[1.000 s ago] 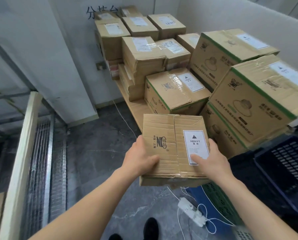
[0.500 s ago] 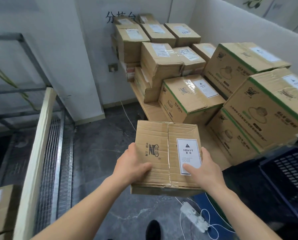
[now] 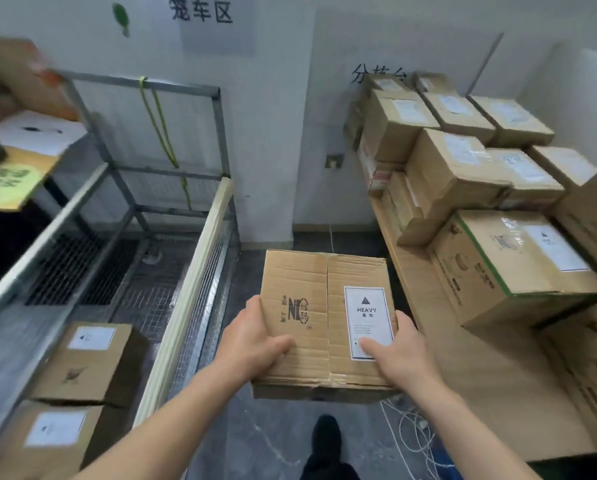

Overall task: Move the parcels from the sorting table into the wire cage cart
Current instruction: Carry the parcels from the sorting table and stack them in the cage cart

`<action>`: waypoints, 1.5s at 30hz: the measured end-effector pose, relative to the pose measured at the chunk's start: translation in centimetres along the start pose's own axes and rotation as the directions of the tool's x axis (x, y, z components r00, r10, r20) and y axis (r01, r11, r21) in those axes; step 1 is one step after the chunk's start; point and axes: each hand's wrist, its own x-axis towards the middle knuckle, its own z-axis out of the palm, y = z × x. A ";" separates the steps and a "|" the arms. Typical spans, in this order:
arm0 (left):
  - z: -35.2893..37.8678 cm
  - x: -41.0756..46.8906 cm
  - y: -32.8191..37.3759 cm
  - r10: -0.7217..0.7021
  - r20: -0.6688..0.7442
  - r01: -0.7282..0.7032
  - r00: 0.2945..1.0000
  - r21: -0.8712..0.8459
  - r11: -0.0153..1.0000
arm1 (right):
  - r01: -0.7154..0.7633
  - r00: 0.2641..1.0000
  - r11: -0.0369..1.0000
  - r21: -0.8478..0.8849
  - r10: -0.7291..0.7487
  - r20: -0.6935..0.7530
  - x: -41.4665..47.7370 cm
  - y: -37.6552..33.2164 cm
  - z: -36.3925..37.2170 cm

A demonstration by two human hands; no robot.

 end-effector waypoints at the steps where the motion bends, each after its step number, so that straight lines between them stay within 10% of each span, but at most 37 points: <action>1: -0.7 0.5 -0.5 -0.014 -0.018 0.013 1.000 -0.019 1.000 | 0.028 0.999 1.000 -0.001 -0.028 0.024 0.9 -1.2 0.5; 24: -12.0 13.4 -7.5 -0.577 -0.391 0.413 0.716 -0.430 0.803 | 0.593 0.712 0.804 -0.056 -0.490 0.502 23.0 -29.1 10.8; 45: -20.0 22.2 -22.9 -0.800 -0.334 0.523 0.498 -0.621 0.584 | 0.761 0.513 0.633 -0.143 -0.453 0.729 27.9 -47.8 31.1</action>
